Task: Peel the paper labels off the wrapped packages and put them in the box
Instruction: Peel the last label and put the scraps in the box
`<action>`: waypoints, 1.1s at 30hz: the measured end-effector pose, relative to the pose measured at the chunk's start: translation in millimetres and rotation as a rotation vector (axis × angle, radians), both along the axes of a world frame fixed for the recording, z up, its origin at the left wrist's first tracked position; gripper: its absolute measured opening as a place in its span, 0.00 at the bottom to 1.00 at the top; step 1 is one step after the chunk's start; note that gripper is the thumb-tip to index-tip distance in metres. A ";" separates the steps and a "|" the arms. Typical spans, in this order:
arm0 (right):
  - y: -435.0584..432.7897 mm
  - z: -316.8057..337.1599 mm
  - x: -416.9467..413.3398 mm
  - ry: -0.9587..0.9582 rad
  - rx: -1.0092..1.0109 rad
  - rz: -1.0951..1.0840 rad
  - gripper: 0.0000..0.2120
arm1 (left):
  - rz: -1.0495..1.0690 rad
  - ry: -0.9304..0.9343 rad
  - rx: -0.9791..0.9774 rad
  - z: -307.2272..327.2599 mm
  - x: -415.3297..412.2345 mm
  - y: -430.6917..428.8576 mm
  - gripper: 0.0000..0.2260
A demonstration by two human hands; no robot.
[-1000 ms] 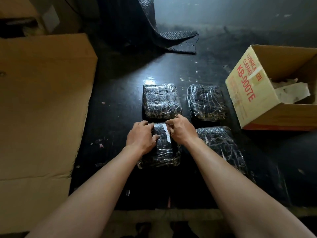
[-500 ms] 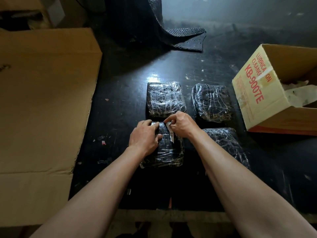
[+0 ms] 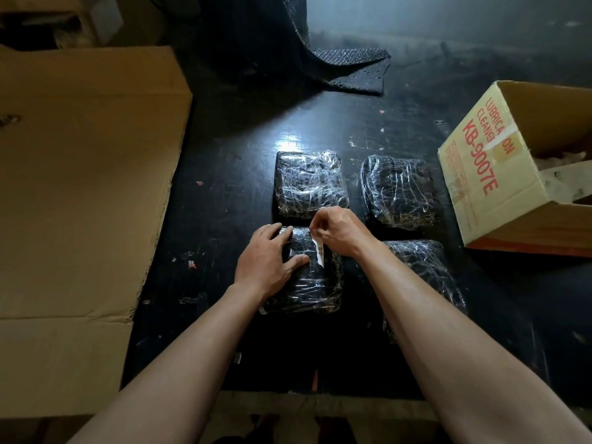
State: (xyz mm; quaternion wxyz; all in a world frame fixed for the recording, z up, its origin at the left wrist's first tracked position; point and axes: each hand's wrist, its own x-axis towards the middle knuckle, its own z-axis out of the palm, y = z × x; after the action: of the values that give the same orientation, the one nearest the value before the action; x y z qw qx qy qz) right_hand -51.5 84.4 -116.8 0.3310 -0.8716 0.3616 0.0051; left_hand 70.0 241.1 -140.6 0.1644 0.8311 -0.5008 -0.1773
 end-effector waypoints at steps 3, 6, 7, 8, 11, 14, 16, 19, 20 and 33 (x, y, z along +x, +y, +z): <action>4.8 -3.8 -9.8 -0.065 -0.048 0.022 0.03 | 0.041 0.027 -0.022 -3.6 -3.0 1.7 0.35; 6.8 -6.5 -17.5 -0.110 -0.046 0.003 0.04 | 0.111 0.061 -0.001 -4.1 -4.8 3.8 0.37; 7.3 -5.7 -17.8 -0.115 -0.036 -0.002 0.05 | 0.143 0.094 0.010 -4.1 -5.4 5.5 0.39; 7.1 -5.8 -17.1 -0.117 -0.022 -0.008 0.06 | 0.172 0.143 0.018 -4.1 -6.1 7.2 0.39; 3.6 -3.3 -12.6 -0.084 0.023 -0.042 0.08 | 0.239 0.280 0.008 -5.1 -8.5 10.3 0.40; -2.5 -1.2 -9.2 -0.047 0.051 -0.030 0.06 | 0.278 0.320 -0.014 -5.6 -8.0 10.1 0.41; -2.5 1.2 -9.0 -0.041 0.044 -0.012 0.04 | 0.289 0.330 -0.037 -6.3 -7.8 10.6 0.42; 0.9 1.0 -11.5 -0.059 0.011 0.015 0.05 | 0.304 0.339 -0.055 -8.1 -7.6 10.8 0.45; 1.7 0.5 -12.7 -0.064 -0.002 0.019 0.04 | 0.306 0.336 -0.058 -8.8 -7.3 10.6 0.46; 8.8 13.4 -32.0 -0.097 -0.056 0.017 0.10 | 0.313 0.322 -0.049 -10.6 -6.6 10.4 0.47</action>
State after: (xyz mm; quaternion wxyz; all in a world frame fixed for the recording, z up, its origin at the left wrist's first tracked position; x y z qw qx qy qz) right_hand -83.6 93.2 -103.4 0.3237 -0.8827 0.3378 -0.0444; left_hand 63.5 251.4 -151.2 0.2880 0.8555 -0.3370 -0.2675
